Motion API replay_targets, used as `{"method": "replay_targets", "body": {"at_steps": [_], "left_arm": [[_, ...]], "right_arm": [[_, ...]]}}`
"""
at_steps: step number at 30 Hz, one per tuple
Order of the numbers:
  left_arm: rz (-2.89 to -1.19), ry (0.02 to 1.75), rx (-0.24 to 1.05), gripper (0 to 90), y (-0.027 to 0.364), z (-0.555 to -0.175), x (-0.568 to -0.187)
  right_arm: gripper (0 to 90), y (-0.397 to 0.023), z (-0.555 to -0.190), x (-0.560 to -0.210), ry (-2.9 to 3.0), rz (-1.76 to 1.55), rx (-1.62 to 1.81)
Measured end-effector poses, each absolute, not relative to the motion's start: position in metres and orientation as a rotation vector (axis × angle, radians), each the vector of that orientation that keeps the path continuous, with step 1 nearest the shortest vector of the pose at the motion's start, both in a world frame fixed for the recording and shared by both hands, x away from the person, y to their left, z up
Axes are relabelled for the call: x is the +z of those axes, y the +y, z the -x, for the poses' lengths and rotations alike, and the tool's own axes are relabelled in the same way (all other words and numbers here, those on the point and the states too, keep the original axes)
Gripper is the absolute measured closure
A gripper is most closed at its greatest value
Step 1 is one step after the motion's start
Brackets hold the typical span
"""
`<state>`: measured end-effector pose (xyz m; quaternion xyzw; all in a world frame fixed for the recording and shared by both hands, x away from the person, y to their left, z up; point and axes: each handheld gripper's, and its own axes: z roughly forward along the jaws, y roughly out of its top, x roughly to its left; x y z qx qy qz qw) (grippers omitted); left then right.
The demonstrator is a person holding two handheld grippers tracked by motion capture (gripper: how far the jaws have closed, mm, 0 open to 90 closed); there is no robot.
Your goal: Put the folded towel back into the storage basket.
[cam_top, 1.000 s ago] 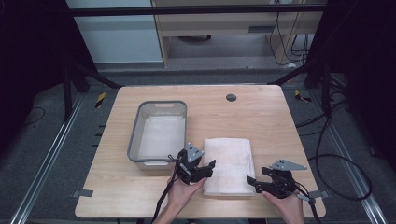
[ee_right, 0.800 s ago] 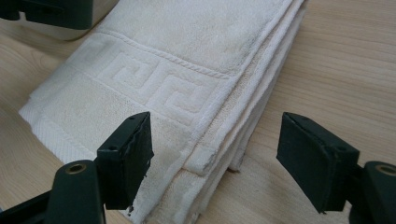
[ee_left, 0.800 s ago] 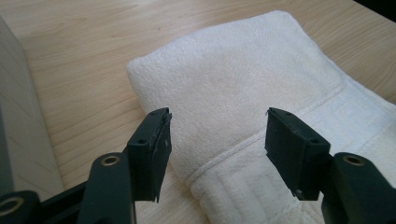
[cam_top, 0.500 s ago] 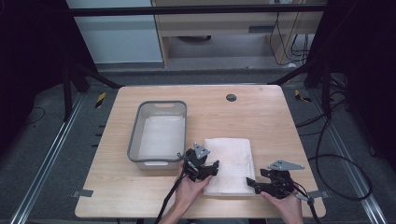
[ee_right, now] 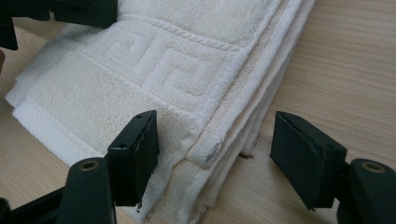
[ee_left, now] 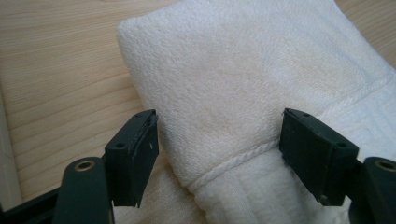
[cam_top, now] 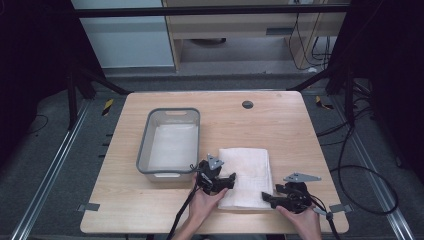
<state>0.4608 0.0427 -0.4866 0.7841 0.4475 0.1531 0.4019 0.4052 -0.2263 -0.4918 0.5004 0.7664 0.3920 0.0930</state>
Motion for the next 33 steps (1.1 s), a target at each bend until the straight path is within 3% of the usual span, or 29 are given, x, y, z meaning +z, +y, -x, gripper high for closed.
{"method": "replay_targets", "body": {"at_steps": [20, 33], "left_arm": [[-1.922, 1.171, 0.272, 31.2, 0.046, -0.464, -0.501], [-1.897, 1.171, 0.215, 41.3, 0.046, -0.463, -0.504]], "right_arm": [[40.0, -0.213, -0.406, -0.495, 2.322, -1.499, 1.064], [55.0, -0.211, -0.408, -0.494, 2.355, -1.518, 1.090]]}}
